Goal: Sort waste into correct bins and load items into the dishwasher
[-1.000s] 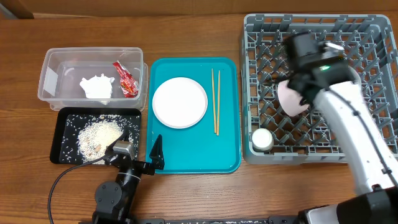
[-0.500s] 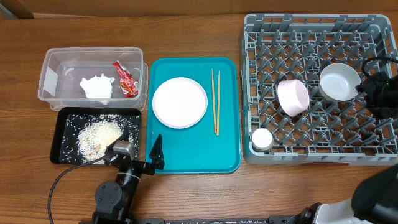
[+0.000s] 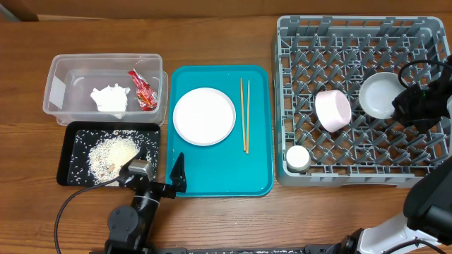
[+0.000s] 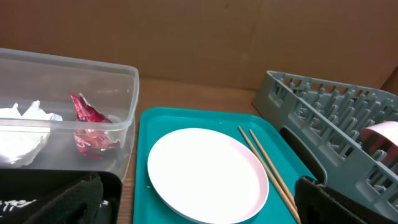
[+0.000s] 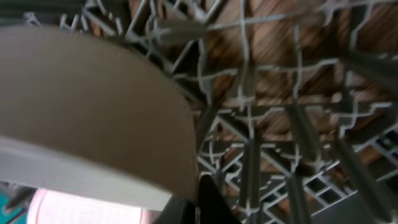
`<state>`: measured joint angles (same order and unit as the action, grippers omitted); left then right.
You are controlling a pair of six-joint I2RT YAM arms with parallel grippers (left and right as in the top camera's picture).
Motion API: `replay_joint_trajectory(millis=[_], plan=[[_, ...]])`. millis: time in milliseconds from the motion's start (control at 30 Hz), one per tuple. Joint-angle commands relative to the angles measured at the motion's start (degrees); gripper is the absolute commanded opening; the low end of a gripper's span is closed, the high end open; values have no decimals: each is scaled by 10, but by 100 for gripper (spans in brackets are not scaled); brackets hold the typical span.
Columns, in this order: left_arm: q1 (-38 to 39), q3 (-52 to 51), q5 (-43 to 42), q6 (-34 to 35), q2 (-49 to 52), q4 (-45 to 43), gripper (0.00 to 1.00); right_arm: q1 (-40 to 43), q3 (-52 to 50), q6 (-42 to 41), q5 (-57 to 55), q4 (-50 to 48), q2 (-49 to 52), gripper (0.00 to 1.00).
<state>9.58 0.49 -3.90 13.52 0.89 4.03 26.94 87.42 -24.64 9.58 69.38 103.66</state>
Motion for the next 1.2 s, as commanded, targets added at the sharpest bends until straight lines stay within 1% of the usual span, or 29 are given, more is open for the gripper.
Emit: replay_joint_trajectory(millis=[0, 100, 200, 267, 333, 400, 500, 567, 800, 933, 1167], plan=[[-6, -2, -4, 6, -6, 0, 100, 0, 5, -9, -70, 6, -30, 4], [-6, -2, -4, 6, -6, 0, 100, -15, 6, -9, -136, -3, -75, 4], [-6, -2, -4, 6, -6, 0, 100, -46, 6, -9, -231, -11, -130, 4], [-6, -2, -4, 6, -6, 0, 100, -83, 6, -16, -306, -7, -168, 4], [-6, -2, -4, 6, -6, 0, 100, -127, 5, -49, -384, 4, -196, 4], [-6, -2, -4, 6, -6, 0, 100, -176, 4, -74, -474, 13, -209, 4], [-6, -2, -4, 6, -6, 0, 100, -240, -8, -111, -622, 31, -204, 4], [-6, -2, -4, 6, -6, 0, 100, -260, -23, -114, -667, 36, -192, 4], [-6, -2, -4, 6, -6, 0, 100, -288, -65, -114, -678, 21, -122, 4], [-6, -2, -4, 6, -6, 0, 100, -291, -65, -114, -696, 16, -73, 4], [-6, -2, -4, 6, -6, 0, 100, -310, -65, -114, -683, 19, -12, 4]])
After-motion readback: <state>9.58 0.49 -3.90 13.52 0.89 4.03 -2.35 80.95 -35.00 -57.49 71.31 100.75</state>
